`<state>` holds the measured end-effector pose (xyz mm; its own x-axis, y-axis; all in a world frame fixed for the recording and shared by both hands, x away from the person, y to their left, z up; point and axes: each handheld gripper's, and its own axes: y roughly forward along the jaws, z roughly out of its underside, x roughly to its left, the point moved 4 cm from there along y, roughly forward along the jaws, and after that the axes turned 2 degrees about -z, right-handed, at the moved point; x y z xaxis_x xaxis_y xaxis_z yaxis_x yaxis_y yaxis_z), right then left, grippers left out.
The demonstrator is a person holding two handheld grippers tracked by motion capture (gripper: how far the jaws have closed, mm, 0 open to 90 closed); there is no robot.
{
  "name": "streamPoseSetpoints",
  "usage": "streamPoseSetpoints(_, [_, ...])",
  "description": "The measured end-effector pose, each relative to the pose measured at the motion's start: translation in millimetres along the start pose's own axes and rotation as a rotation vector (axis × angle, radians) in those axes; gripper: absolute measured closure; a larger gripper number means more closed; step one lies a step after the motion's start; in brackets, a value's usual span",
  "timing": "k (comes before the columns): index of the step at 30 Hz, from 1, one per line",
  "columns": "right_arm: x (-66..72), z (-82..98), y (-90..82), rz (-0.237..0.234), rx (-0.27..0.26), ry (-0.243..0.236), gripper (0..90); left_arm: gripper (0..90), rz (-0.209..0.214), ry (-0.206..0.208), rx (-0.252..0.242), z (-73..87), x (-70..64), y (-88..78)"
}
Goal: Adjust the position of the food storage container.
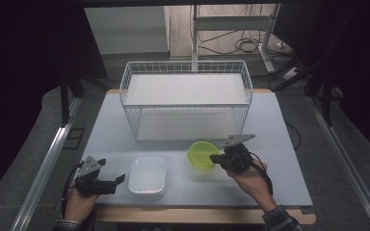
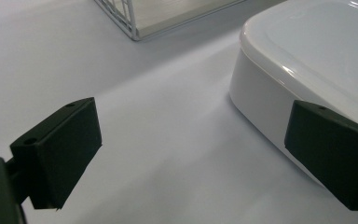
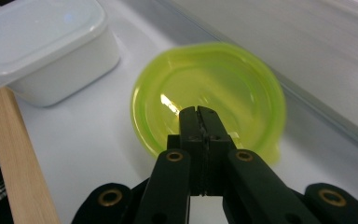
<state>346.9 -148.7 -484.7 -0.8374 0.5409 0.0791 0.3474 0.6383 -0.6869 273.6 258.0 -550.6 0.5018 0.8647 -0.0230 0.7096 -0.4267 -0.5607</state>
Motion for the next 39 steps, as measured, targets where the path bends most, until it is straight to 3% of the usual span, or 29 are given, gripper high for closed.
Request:
streamPoseSetpoints(14, [12.9, -42.6, 54.7, -0.061, 0.031, -0.06, 89.8, 3.3, 0.001, 0.013, 0.008, 0.2, -0.6, 0.0])
streamPoseSetpoints(20, [18.4, -61.6, 78.4, -0.059, 0.055, -0.106, 89.7, 3.3, 0.001, 0.015, 0.009, 0.2, -0.9, 0.0])
streamPoseSetpoints(26, [13.2, -66.5, 98.6, -0.041, 0.11, -0.102, 89.7, 3.3, 0.003, 0.017, 0.008, 0.2, -1.0, 0.0])
streamPoseSetpoints(31, [12.2, -61.4, 102.4, -0.041, 0.145, -0.101, 89.7, 3.3, 0.004, 0.018, 0.01, 0.3, -1.4, 0.3])
streamPoseSetpoints(39, [13.3, -53.4, 92.3, -0.048, 0.158, -0.113, 89.7, 3.3, 0.002, 0.02, 0.012, 0.2, -1.9, 0.5])
